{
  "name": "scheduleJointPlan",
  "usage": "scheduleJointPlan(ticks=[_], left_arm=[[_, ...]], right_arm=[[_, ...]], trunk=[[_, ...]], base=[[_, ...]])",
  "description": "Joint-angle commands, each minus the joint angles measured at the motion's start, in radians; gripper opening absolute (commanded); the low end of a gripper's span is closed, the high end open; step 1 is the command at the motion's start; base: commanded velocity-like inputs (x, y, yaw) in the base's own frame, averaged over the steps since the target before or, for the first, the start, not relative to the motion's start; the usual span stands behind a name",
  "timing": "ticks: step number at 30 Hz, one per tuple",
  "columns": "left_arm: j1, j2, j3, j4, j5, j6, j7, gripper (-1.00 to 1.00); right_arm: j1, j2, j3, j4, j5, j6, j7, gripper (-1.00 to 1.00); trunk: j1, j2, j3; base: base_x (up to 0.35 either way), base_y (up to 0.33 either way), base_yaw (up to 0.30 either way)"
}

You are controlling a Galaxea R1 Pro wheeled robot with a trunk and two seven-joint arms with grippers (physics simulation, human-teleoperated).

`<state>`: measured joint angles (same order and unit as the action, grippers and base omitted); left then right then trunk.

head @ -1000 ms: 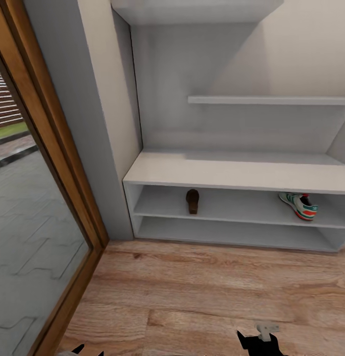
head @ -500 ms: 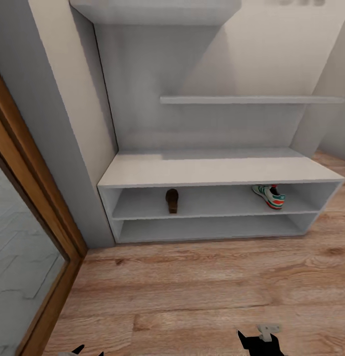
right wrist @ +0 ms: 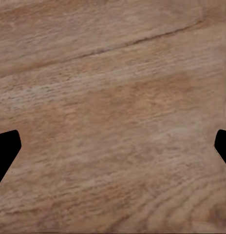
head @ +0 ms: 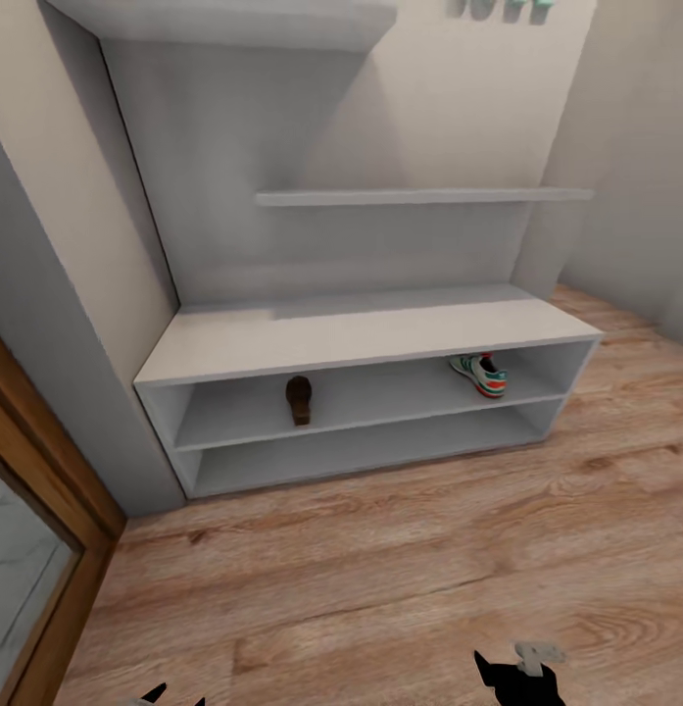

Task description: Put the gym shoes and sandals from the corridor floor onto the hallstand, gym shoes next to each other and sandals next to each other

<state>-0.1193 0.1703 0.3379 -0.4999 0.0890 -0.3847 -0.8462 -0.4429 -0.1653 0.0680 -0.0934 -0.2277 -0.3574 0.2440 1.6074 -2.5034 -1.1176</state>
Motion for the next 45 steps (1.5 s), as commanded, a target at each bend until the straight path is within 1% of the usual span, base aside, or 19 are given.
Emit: scheduleJointPlan(ticks=[1, 8, 32, 43, 45], left_arm=[[0.0, 0.0, 0.002, 0.001, 0.004, 0.0, -0.007, 1.0], [0.0, 0.0, 0.003, 0.018, 0.004, -0.001, -0.007, 1.0], [0.0, 0.001, 0.002, 0.024, 0.004, -0.003, -0.007, 1.0], [0.0, 0.001, 0.003, 0.024, 0.005, -0.002, -0.007, 1.0], [0.0, 0.001, 0.003, 0.024, 0.005, -0.002, -0.007, 1.0]], right_arm=[[-0.001, 0.0, 0.007, 0.002, -0.014, -0.003, 0.004, 1.0], [0.0, 0.0, 0.008, 0.003, -0.026, -0.003, 0.005, 1.0], [0.0, 0.0, 0.007, 0.003, -0.028, -0.003, 0.004, 1.0], [0.0, 0.0, 0.007, 0.003, -0.028, -0.003, 0.004, 1.0], [0.0, 0.0, 0.007, 0.003, -0.028, -0.003, 0.004, 1.0]], trunk=[[0.0, 0.0, -0.001], [0.0, 0.0, -0.001], [0.0, 0.0, -0.001], [-0.005, 0.002, 0.042], [-0.005, 0.002, 0.042]], base=[[0.0, 0.0, -0.3], [0.0, 0.0, -0.3], [0.0, 0.0, -0.3], [0.0, 0.0, -0.3], [0.0, 0.0, -0.3]])
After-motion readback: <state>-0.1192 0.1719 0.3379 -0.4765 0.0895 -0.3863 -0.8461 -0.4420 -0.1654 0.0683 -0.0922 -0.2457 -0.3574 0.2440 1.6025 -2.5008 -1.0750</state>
